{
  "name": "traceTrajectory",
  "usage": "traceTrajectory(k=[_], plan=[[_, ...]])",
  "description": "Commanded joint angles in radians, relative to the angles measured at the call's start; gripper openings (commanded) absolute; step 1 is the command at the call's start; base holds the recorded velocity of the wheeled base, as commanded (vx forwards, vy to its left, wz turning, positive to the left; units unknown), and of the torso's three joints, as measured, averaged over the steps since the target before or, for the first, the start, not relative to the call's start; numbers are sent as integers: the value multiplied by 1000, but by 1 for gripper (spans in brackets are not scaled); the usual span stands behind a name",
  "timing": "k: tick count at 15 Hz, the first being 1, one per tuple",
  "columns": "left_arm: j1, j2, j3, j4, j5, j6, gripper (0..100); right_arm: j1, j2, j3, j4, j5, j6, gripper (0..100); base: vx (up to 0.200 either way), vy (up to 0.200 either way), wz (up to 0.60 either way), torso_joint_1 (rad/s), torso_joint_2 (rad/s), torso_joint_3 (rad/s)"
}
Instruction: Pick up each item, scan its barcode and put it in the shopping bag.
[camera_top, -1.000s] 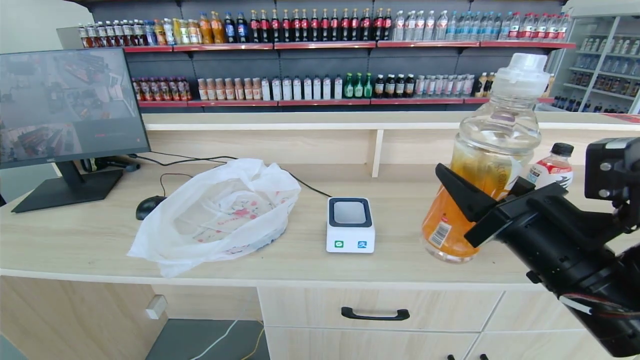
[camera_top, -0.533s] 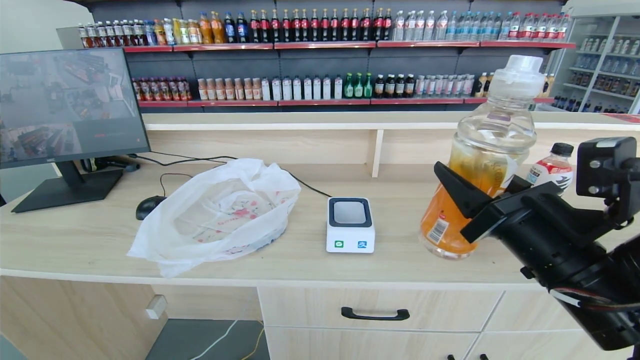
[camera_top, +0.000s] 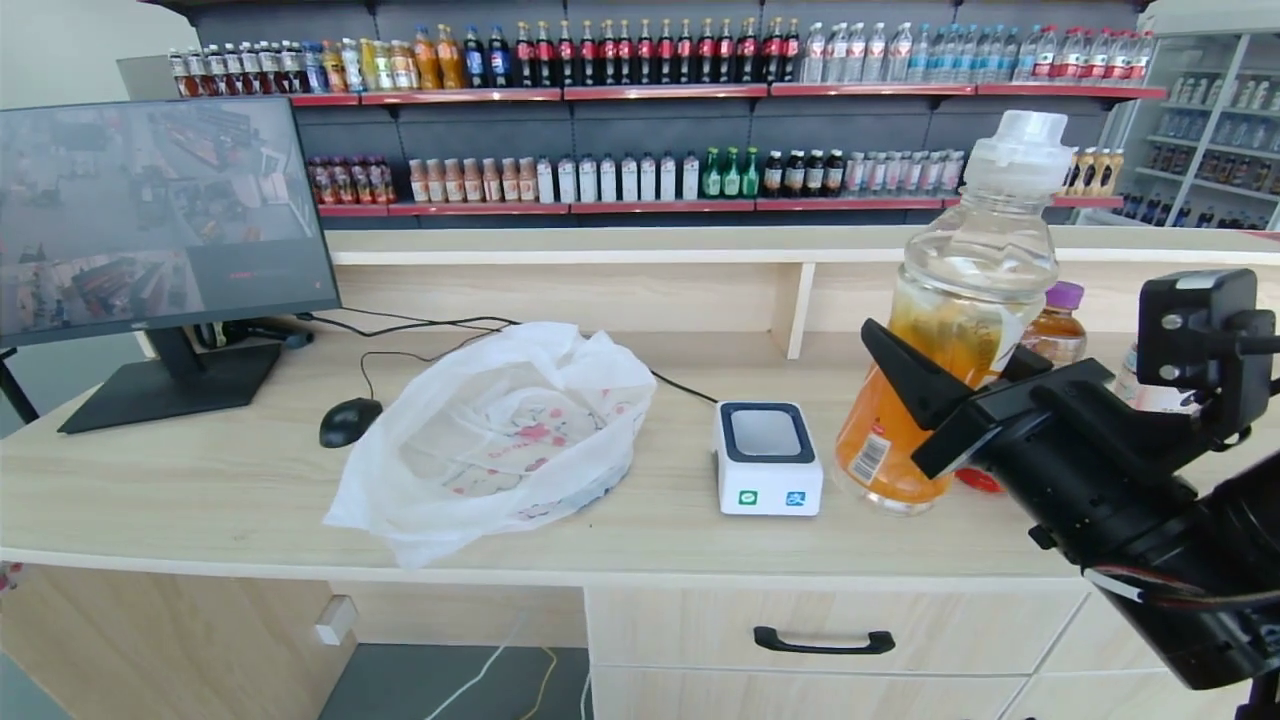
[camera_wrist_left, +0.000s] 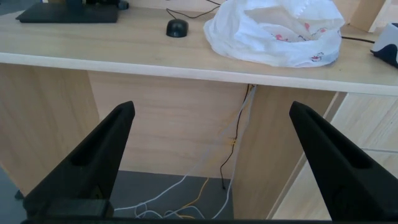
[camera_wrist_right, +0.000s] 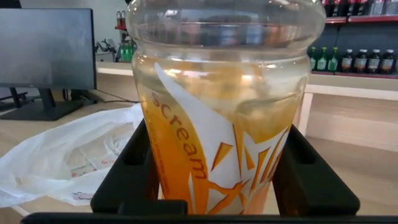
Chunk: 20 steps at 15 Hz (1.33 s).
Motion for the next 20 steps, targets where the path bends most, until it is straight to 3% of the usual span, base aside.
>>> traceTrajectory(k=[1, 5, 10, 14, 16, 20], plan=[[-1, 0, 0, 0, -1, 1, 100, 1, 19, -14, 1, 0, -1, 0, 0, 200, 0, -2, 2, -2], [-1, 0, 0, 0, -1, 3, 100, -11, 30, -26, 1, 0, -2, 0, 0, 50, 0, 1, 1, 1], [-1, 0, 0, 0, -1, 3, 100, -40, 93, -73, 1, 60, -120, 0, 0, 0, 0, 0, 0, 0], [-1, 0, 0, 0, -1, 3, 100, -48, 186, -159, 1, 147, -307, 0, 0, 0, 0, 0, 0, 0], [-1, 0, 0, 0, 0, 3, 100, -62, 231, -221, 1, 296, -493, 0, 0, 0, 0, 0, 0, 0], [-1, 0, 0, 0, -1, 3, 100, -60, 309, -297, -4, 331, -657, 0, 0, 0, 0, 0, 0, 0]])
